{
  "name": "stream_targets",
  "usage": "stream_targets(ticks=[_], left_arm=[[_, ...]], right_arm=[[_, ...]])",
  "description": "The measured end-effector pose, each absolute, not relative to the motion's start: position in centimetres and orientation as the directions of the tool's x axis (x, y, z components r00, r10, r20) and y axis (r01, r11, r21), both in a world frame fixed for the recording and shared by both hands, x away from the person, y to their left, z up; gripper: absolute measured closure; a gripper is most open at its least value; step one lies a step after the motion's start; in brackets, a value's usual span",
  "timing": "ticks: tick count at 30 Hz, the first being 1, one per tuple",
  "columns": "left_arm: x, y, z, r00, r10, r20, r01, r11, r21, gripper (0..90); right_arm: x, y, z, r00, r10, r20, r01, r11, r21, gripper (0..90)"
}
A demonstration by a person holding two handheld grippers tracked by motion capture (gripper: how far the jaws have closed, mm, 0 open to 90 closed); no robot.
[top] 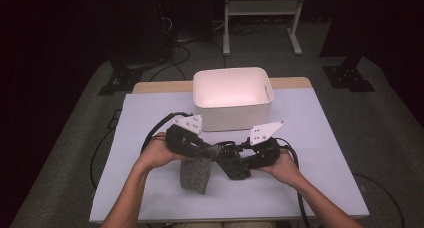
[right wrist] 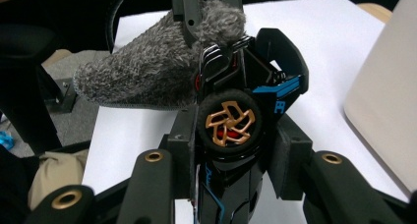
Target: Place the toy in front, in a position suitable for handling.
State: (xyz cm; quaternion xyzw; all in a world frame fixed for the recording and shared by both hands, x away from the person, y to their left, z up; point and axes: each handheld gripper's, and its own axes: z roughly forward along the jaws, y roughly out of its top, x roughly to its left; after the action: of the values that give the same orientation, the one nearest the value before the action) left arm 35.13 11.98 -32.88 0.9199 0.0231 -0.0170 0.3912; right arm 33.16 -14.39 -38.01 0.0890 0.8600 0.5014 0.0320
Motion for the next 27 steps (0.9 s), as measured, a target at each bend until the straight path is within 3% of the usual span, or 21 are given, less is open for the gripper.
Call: stream_targets(ticks=[8,27], left_arm=[[35.0,11.4,-33.7,0.998,0.003,-0.063,0.047,-0.711,0.701,78.3],[34.9,10.7,-34.4,0.997,-0.013,-0.076,0.044,-0.713,0.699,77.9]], right_arm=[[32.8,-14.0,-38.7,-0.986,0.168,0.007,0.099,0.550,0.829,59.3],[31.8,-17.0,-37.6,-0.981,0.193,-0.018,0.103,0.598,0.795,58.2]])
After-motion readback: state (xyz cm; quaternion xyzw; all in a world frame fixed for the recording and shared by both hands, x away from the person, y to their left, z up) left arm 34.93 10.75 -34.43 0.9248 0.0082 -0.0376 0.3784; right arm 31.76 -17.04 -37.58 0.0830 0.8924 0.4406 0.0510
